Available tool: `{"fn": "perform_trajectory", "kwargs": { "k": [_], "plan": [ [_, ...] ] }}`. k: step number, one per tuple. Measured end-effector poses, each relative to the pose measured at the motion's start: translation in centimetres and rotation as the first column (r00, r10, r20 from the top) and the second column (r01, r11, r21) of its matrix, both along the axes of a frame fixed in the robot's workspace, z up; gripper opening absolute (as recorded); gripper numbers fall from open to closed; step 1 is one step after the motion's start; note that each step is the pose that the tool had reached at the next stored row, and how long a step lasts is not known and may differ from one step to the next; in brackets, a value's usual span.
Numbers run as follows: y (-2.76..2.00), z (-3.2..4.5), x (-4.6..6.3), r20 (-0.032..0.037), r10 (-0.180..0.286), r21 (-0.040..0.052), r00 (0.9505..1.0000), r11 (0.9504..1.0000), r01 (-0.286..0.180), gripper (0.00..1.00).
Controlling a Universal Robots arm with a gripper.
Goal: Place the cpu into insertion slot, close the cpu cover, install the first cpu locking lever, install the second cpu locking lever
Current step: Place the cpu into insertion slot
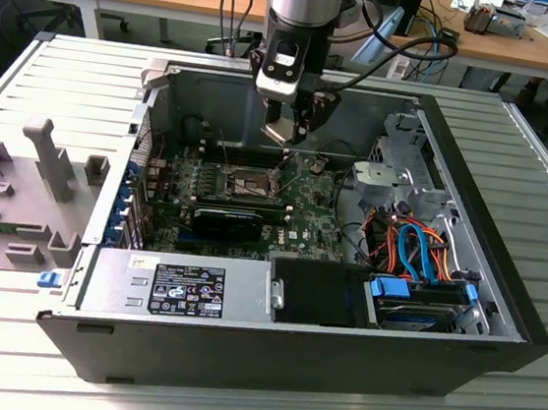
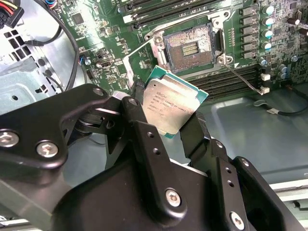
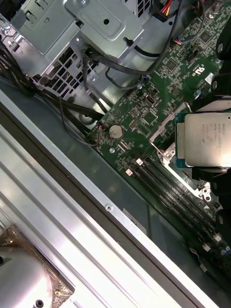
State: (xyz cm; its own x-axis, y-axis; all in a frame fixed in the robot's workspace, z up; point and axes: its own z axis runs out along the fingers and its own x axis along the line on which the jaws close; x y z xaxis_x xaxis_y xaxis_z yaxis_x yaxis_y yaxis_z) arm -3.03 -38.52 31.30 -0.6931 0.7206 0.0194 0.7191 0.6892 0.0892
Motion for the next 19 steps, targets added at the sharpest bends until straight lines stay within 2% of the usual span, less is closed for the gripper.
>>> {"fn": "perform_trajectory", "kwargs": {
  "k": [19],
  "plan": [
    [0.0, 0.0, 0.0, 0.0, -0.065, 0.0, 0.9979, 0.9979, 0.065, 0.55]
  ]
}}
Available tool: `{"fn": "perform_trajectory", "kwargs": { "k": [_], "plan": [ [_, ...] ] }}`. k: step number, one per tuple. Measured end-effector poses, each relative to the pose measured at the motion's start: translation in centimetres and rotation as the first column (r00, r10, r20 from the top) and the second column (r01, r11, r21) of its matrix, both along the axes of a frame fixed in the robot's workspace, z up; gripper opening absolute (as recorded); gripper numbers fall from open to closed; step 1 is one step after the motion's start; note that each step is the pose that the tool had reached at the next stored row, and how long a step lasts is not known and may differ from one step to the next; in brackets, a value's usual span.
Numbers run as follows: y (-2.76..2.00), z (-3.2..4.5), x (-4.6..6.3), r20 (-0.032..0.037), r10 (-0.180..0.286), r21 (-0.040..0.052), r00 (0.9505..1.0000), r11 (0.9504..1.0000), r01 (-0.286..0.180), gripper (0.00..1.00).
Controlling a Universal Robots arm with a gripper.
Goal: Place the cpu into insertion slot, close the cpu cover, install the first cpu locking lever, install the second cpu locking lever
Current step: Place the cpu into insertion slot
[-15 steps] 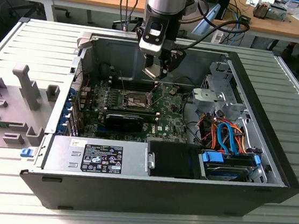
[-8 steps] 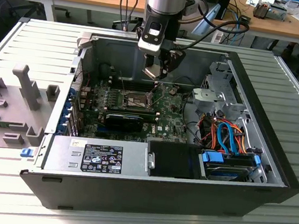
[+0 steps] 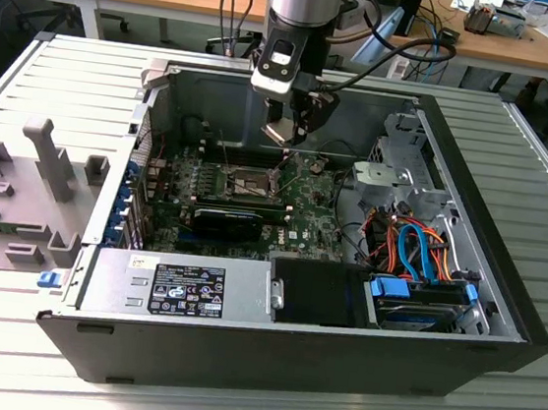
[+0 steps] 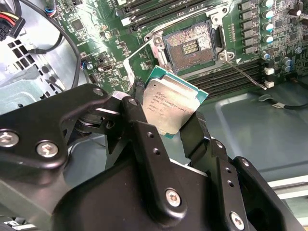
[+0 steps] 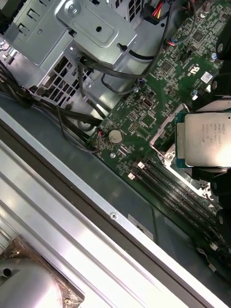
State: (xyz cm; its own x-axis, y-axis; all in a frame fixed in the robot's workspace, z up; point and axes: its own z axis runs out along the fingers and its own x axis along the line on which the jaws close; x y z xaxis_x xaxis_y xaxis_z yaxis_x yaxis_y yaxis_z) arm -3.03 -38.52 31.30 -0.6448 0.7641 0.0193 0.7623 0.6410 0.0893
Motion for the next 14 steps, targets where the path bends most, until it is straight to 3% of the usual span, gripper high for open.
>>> {"fn": "perform_trajectory", "kwargs": {
  "k": [14],
  "plan": [
    [0.0, 0.0, 0.0, 0.0, -0.043, 0.0, 0.9991, 0.9991, 0.043, 0.55]
  ]
}}
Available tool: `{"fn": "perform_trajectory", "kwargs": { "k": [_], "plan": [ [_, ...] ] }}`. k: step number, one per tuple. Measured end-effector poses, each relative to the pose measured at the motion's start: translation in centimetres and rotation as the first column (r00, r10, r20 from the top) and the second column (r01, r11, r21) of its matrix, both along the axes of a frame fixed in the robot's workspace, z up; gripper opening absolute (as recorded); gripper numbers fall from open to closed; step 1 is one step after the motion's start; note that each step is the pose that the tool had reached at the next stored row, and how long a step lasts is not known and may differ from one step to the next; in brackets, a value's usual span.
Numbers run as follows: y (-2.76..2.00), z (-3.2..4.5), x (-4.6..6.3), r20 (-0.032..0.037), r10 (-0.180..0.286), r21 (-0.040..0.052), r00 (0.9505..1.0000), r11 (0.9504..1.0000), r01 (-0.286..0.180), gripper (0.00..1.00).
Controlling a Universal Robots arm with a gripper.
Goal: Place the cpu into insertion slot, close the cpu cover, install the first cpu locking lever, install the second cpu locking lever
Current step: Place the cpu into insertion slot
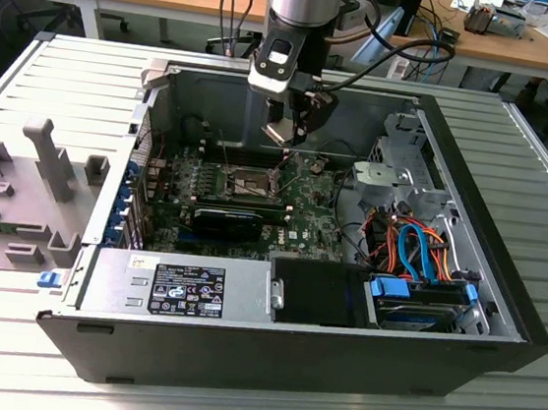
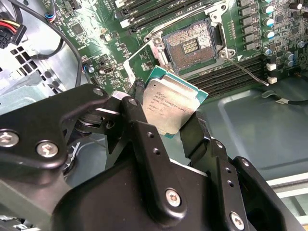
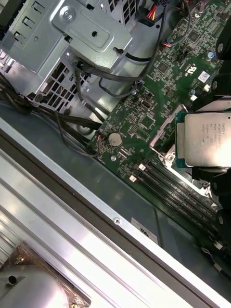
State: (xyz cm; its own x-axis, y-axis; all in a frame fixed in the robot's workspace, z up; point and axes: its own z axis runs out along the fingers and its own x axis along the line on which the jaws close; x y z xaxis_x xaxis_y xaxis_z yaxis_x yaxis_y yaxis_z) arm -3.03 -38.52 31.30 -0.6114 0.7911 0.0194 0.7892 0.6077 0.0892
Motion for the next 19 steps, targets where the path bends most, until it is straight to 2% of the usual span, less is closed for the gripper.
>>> {"fn": "perform_trajectory", "kwargs": {
  "k": [19],
  "plan": [
    [0.0, 0.0, 0.0, 0.0, -0.05, 0.0, 0.9988, 0.9988, 0.05, 0.55]
  ]
}}
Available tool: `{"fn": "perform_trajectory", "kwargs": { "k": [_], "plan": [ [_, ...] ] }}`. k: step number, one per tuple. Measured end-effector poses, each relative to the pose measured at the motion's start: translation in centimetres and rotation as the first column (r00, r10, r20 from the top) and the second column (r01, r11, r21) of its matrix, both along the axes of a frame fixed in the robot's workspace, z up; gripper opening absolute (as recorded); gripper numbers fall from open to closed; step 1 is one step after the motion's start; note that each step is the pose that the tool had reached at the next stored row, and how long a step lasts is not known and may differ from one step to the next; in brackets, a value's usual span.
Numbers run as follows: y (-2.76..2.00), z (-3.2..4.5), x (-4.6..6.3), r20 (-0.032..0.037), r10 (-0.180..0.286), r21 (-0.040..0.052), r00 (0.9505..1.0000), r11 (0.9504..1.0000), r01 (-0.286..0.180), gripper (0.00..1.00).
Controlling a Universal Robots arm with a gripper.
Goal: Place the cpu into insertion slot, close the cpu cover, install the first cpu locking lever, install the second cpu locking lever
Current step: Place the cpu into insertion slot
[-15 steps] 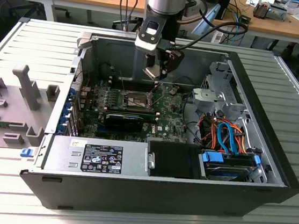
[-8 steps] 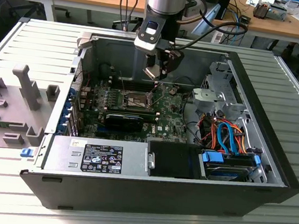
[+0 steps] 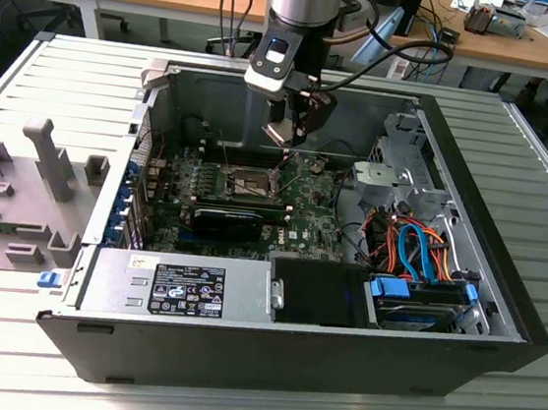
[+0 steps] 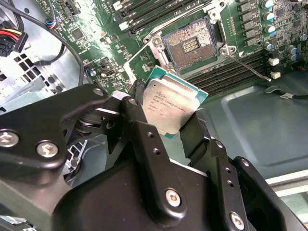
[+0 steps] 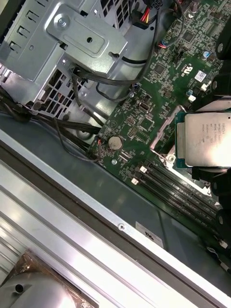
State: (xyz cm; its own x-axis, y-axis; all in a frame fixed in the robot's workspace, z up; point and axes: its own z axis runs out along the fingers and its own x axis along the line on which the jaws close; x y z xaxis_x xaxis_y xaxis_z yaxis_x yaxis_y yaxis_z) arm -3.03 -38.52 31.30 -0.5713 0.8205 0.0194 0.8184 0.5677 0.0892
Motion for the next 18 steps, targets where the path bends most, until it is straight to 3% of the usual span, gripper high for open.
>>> {"fn": "perform_trajectory", "kwargs": {
  "k": [18],
  "plan": [
    [0.0, -0.01, 0.0, 0.0, -0.046, -0.0001, 0.9989, 0.9989, 0.046, 0.55]
  ]
}}
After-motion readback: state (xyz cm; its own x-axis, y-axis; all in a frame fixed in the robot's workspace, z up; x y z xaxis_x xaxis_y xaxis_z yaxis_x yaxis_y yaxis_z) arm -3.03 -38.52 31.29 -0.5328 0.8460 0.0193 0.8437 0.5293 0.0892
